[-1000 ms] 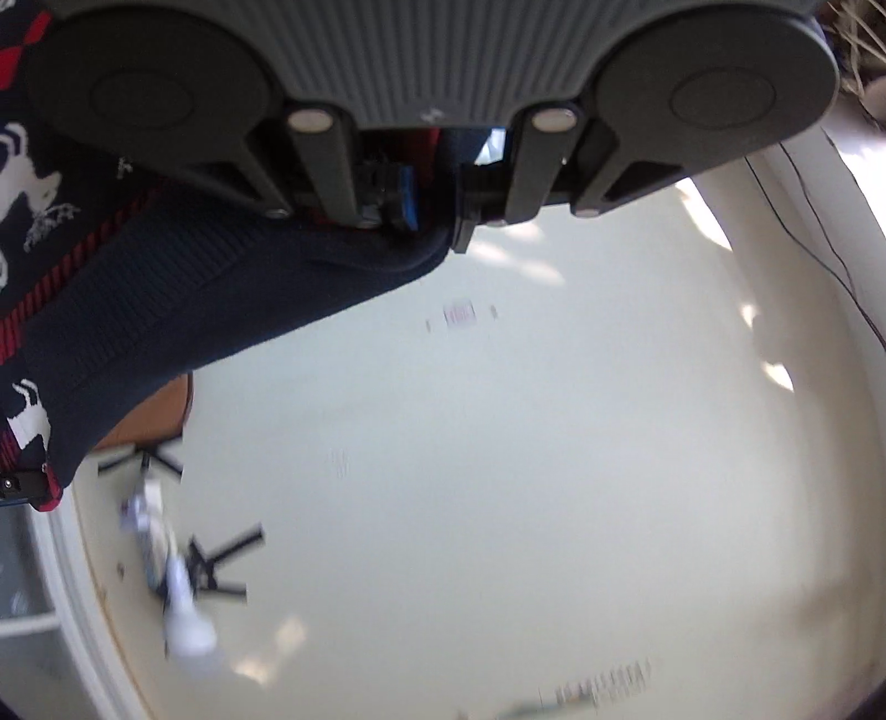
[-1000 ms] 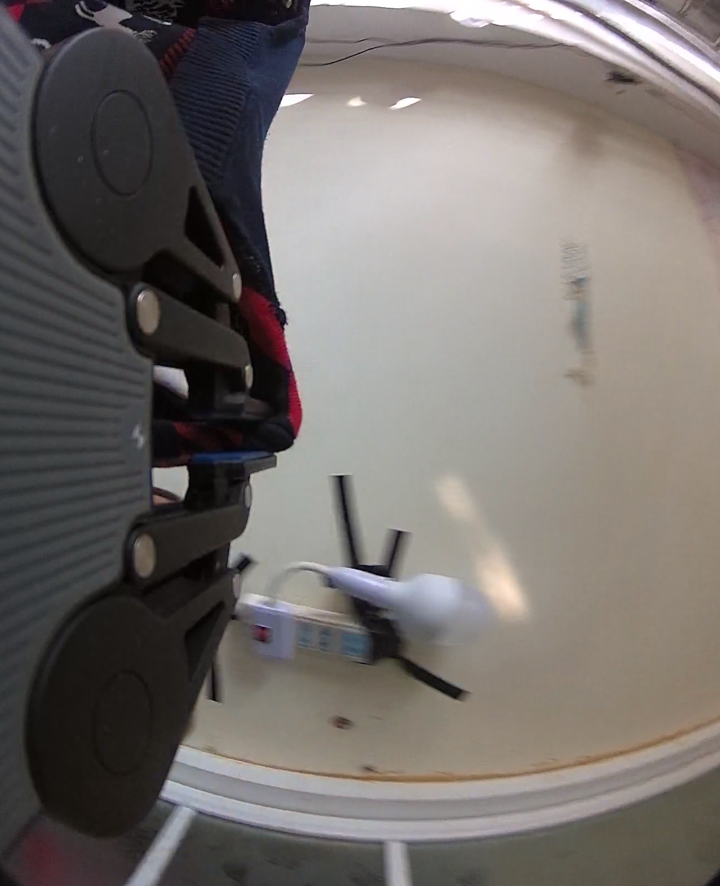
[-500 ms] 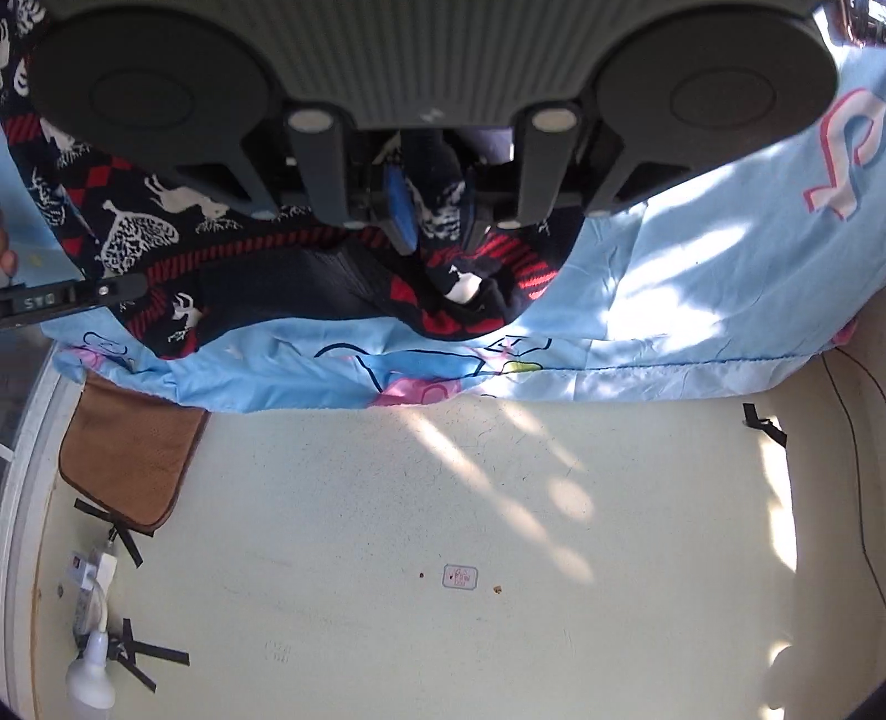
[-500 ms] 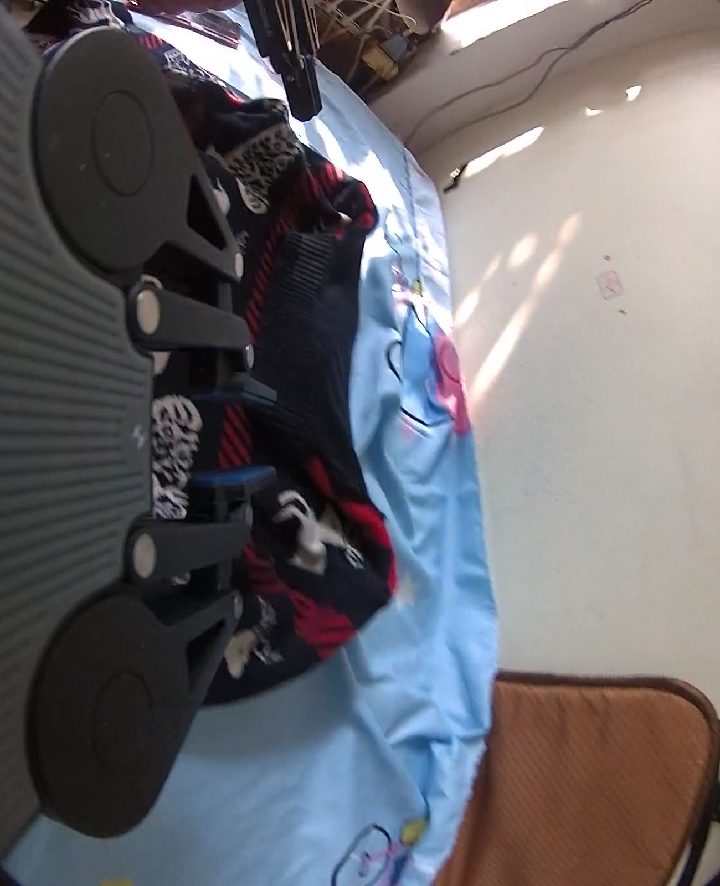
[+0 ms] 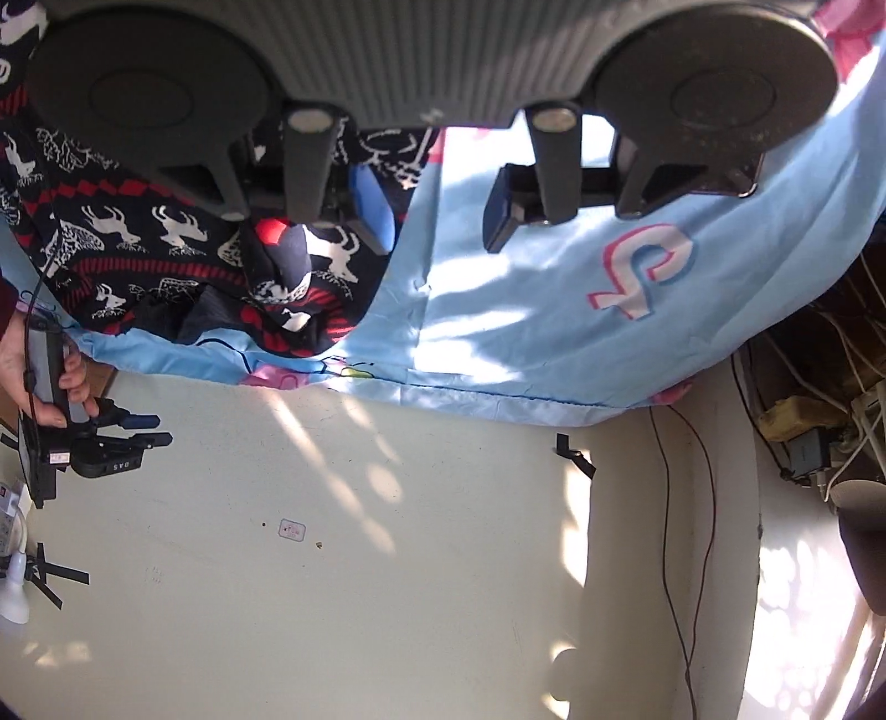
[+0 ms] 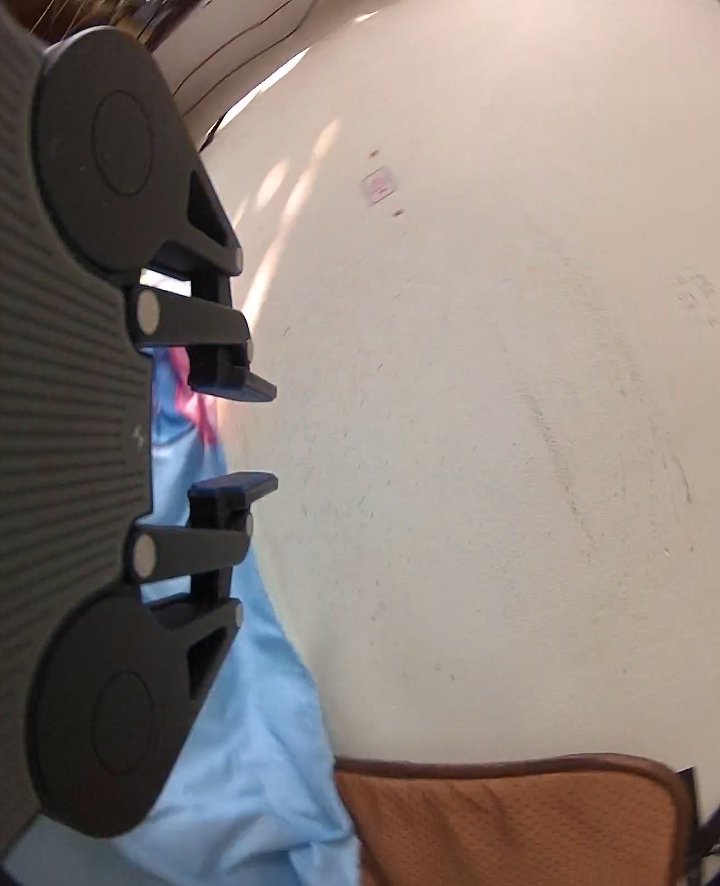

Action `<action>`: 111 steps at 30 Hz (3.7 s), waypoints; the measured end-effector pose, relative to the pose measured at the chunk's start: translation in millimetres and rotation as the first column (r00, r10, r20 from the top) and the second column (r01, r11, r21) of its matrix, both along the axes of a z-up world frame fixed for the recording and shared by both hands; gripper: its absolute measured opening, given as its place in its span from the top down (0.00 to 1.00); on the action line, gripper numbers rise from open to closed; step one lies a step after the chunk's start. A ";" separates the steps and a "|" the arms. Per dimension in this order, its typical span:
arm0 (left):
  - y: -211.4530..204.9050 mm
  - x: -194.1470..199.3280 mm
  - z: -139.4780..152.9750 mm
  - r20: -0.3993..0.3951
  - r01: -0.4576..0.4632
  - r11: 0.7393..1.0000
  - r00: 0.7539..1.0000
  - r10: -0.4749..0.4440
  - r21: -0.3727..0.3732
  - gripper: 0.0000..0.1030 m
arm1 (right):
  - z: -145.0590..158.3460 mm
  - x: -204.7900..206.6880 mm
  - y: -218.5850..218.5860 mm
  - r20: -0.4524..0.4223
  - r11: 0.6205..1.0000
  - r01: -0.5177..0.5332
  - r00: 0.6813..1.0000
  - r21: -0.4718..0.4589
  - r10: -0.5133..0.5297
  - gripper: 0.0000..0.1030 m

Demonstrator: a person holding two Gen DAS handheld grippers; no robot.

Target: Fold small clothes

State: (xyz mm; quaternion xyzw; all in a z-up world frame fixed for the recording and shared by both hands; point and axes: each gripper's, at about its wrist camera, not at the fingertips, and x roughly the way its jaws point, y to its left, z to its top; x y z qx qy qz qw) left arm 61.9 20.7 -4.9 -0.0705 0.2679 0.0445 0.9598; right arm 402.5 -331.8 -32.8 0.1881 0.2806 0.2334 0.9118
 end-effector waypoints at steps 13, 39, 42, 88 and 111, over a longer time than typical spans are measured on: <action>-8.8 -30.0 -26.6 -0.072 0.084 0.996 0.994 -0.086 -0.023 0.54 | -67.0 -82.2 63.6 -0.217 0.893 -0.392 0.913 -0.222 0.347 0.64; -34.7 -35.5 -39.6 -0.067 0.097 0.992 0.992 -0.103 -0.079 0.43 | -49.6 -256.5 -191.4 -0.098 0.950 0.098 0.986 -0.295 -0.132 0.55; -43.5 -28.5 -36.8 -0.072 0.113 0.991 0.990 -0.118 -0.074 0.43 | -69.7 -287.3 -195.1 -0.121 0.949 0.121 0.979 -0.292 -0.162 0.55; -29.3 -78.0 -47.0 -0.218 -0.019 1.000 0.976 0.018 -0.003 0.62 | 24.7 -271.2 35.3 0.155 0.821 -0.383 0.862 -0.423 0.482 0.56; 91.5 51.7 38.0 0.053 -0.307 0.948 0.952 0.303 0.087 0.87 | -19.8 -151.9 139.1 -0.240 0.853 -0.507 0.849 -0.122 0.470 0.72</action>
